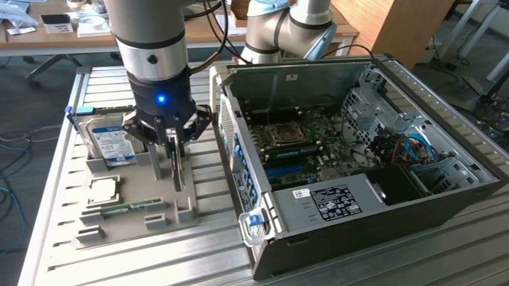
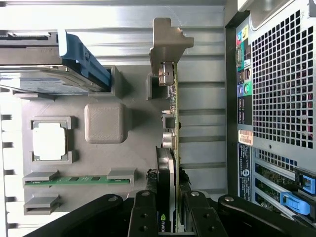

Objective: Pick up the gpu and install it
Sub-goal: 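Pick up the gpu and move the gpu toward the slot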

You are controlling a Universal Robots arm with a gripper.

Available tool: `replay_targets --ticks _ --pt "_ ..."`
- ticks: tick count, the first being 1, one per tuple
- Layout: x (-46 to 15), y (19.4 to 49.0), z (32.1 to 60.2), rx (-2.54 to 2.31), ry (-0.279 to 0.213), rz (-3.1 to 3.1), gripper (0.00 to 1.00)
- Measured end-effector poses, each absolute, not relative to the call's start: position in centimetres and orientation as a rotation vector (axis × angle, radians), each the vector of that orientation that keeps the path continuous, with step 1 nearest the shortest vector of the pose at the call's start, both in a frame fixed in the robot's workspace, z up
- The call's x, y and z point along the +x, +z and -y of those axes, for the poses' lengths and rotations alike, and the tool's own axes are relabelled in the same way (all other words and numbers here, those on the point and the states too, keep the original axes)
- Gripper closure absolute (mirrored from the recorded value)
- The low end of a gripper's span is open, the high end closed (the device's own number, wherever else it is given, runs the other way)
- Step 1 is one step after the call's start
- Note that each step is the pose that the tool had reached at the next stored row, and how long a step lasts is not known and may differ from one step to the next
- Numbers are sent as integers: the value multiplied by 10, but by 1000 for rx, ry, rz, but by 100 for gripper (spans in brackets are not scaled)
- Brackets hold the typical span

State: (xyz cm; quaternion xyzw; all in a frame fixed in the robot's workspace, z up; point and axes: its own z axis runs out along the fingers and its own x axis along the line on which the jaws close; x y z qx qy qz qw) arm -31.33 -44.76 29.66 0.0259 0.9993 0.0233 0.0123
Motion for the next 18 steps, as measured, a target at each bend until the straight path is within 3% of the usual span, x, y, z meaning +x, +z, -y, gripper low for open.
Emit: replay_targets --ticks 18 --pt "-313 306 448 81 72 -3115 73"
